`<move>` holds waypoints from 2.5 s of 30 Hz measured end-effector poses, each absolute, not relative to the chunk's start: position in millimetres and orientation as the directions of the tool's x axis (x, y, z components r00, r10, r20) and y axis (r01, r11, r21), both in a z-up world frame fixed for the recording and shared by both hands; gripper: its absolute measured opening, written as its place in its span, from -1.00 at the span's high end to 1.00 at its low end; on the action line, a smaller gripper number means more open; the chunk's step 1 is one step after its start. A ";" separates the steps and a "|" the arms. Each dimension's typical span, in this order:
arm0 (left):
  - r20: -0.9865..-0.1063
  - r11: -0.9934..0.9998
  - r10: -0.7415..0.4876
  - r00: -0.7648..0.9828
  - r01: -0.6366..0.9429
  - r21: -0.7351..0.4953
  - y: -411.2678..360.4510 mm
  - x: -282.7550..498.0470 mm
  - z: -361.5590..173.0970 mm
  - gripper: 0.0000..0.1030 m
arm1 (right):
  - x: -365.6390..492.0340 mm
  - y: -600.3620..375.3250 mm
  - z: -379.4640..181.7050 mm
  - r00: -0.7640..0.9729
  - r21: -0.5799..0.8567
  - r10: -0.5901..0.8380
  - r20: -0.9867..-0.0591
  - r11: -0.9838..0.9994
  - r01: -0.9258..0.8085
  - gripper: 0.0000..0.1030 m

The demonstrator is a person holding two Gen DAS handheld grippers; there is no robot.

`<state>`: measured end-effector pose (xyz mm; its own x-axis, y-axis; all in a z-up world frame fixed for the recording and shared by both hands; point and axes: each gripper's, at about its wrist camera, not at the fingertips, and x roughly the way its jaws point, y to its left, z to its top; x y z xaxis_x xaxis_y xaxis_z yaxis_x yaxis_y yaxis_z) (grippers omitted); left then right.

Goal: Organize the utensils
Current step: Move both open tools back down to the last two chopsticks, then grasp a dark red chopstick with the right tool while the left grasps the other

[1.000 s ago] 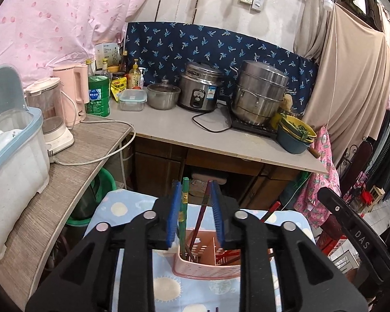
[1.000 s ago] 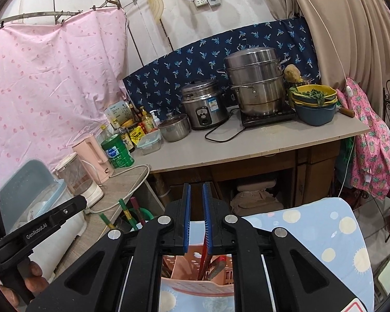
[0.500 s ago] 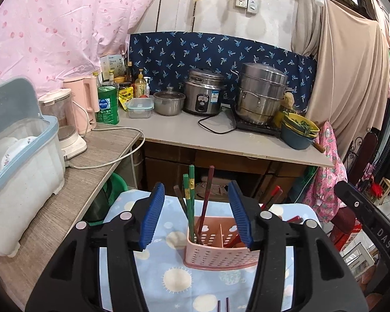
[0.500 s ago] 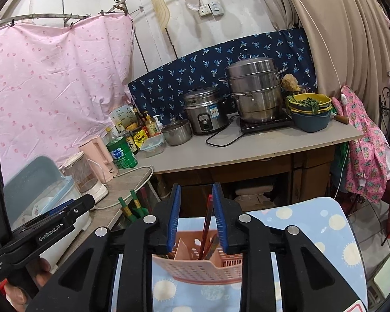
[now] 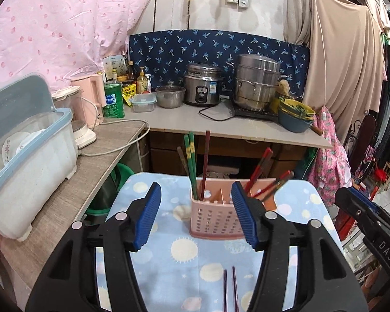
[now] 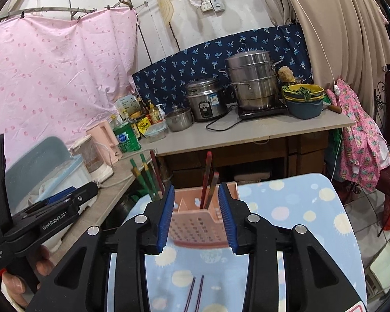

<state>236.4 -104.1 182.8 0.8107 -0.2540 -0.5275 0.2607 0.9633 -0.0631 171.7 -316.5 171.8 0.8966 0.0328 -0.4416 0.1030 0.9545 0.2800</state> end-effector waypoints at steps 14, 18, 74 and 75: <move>-0.620 0.962 -0.225 0.751 0.272 -0.021 -86.4 167.4 117.7 -0.18 | 102.2 -281.6 86.1 0.794 0.246 0.069 -0.604 0.964 0.104 0.32; -0.654 0.961 -0.227 0.721 0.276 -0.029 -79.5 151.4 98.3 -0.21 | 88.8 -271.3 59.5 0.755 0.238 0.078 -0.651 0.966 0.105 0.32; -0.873 0.913 -0.220 0.436 0.408 -0.026 -107.8 85.3 -40.9 -0.45 | 21.0 -260.7 -49.3 0.571 0.191 0.043 -0.820 0.960 0.203 0.87; -0.879 0.915 -0.219 0.424 0.403 -0.034 -106.8 86.3 -44.3 -0.39 | 20.9 -260.7 -49.3 0.571 0.191 0.043 -0.820 0.960 0.202 0.87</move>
